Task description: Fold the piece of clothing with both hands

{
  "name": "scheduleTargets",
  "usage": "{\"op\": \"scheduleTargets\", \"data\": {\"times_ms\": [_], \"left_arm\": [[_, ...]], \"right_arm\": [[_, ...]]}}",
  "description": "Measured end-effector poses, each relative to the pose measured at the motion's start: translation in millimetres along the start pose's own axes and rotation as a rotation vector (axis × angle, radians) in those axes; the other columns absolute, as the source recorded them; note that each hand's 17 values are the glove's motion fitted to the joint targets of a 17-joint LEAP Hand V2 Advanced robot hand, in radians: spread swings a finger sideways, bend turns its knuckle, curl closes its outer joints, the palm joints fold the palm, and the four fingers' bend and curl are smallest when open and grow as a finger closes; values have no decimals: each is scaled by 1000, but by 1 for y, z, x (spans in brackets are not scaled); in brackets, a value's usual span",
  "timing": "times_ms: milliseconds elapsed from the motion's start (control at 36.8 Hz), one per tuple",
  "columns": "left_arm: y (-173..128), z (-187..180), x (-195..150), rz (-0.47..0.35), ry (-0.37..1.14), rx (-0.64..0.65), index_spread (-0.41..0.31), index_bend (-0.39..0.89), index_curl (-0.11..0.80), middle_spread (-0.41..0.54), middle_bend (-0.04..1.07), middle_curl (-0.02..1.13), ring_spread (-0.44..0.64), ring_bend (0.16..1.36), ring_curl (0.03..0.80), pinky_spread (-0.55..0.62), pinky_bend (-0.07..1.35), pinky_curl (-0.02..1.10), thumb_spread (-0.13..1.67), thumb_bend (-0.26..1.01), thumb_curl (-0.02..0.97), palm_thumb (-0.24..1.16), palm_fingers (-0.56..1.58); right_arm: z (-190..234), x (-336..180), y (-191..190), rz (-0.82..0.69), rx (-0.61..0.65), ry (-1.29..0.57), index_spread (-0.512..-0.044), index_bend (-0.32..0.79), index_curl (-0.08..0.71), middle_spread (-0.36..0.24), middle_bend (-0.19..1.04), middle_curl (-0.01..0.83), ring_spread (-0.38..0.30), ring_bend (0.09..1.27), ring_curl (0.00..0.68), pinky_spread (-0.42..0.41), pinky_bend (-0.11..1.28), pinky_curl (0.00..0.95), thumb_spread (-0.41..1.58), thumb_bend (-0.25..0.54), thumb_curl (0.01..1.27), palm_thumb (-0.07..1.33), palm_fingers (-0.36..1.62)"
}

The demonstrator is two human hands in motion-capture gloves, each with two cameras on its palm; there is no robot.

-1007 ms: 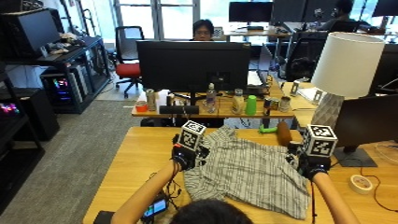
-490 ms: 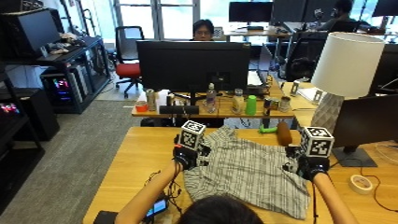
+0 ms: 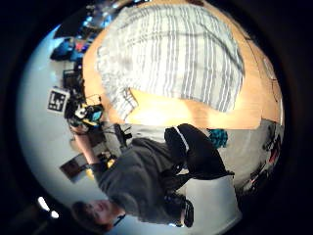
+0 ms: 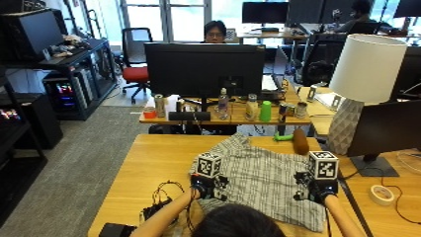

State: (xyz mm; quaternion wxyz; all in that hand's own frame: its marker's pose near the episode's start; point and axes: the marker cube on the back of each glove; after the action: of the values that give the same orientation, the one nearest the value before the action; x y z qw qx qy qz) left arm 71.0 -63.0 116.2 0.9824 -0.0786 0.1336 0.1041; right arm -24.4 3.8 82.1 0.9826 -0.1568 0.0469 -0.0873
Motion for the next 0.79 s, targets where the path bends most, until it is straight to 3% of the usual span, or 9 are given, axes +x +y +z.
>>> {"op": "scheduleTargets", "data": {"times_ms": [82, 190, 299, 381, 544, 626, 707, 789], "left_arm": [[-4, 23, 5, -9, -25, -51, 10, 115, 138, 389, 120, 137, 492, 665, 219, 431, 750, 334, 919, -19, 245, 57, -146], [18, 42, 18, -97, -56, -101, 15, 114, 142, 394, 134, 134, 494, 672, 224, 427, 756, 337, 905, -21, 257, 77, -114], [-21, 74, 6, -3, -101, -88, 33, 110, 147, 379, 140, 132, 493, 683, 230, 418, 801, 348, 883, -28, 267, 86, -59], [-33, 87, 4, 1, -134, -101, 41, 115, 150, 368, 141, 135, 490, 698, 235, 411, 819, 354, 869, -30, 272, 87, -54], [16, 77, 16, -154, -187, -191, 61, 94, 143, 328, 172, 161, 447, 757, 258, 379, 858, 364, 855, -29, 284, 102, -1], [25, 78, 15, -205, -161, -255, 62, 94, 142, 348, 143, 156, 459, 764, 262, 375, 900, 374, 850, -27, 288, 110, -46], [23, 74, 15, -202, -151, -210, 58, 117, 149, 341, 153, 159, 450, 764, 263, 369, 903, 373, 851, -28, 290, 118, -35], [15, 67, 13, -184, -173, -42, 16, 188, 183, 281, 203, 184, 407, 742, 260, 302, 850, 360, 883, -4, 295, 164, 92]], "right_arm": [[30, 7, -27, -17, -12, -20, -359, 99, 163, -24, 196, 314, 83, 482, 300, 235, 600, 354, 1091, 57, 244, 581, 211], [58, 5, -35, -61, -40, -36, -360, 108, 165, -29, 228, 329, 57, 526, 310, 227, 574, 343, 1076, 42, 258, 611, 304], [86, 7, -50, -63, -89, -41, -362, 128, 178, -38, 242, 341, 20, 546, 317, 197, 552, 336, 1060, 35, 273, 653, 398], [105, 11, -62, -45, -117, -33, -360, 122, 187, -41, 238, 347, 7, 549, 329, 188, 546, 340, 1053, 20, 280, 667, 399], [142, 24, -85, 26, -168, 39, -356, 106, 192, -44, 229, 356, -13, 544, 339, 165, 562, 350, 1038, -2, 295, 705, 415], [159, 28, -90, 36, -186, 61, -359, 80, 178, -50, 238, 362, -37, 577, 346, 118, 579, 351, 1028, -7, 304, 727, 487], [168, 26, -89, 27, -150, 52, -364, 82, 174, -53, 232, 365, -53, 584, 352, 87, 596, 357, 1019, -10, 311, 745, 510], [173, 24, -91, 24, -58, 14, -362, 112, 182, -64, 253, 377, -76, 598, 360, 48, 586, 355, 1009, 12, 326, 807, 608]]}}
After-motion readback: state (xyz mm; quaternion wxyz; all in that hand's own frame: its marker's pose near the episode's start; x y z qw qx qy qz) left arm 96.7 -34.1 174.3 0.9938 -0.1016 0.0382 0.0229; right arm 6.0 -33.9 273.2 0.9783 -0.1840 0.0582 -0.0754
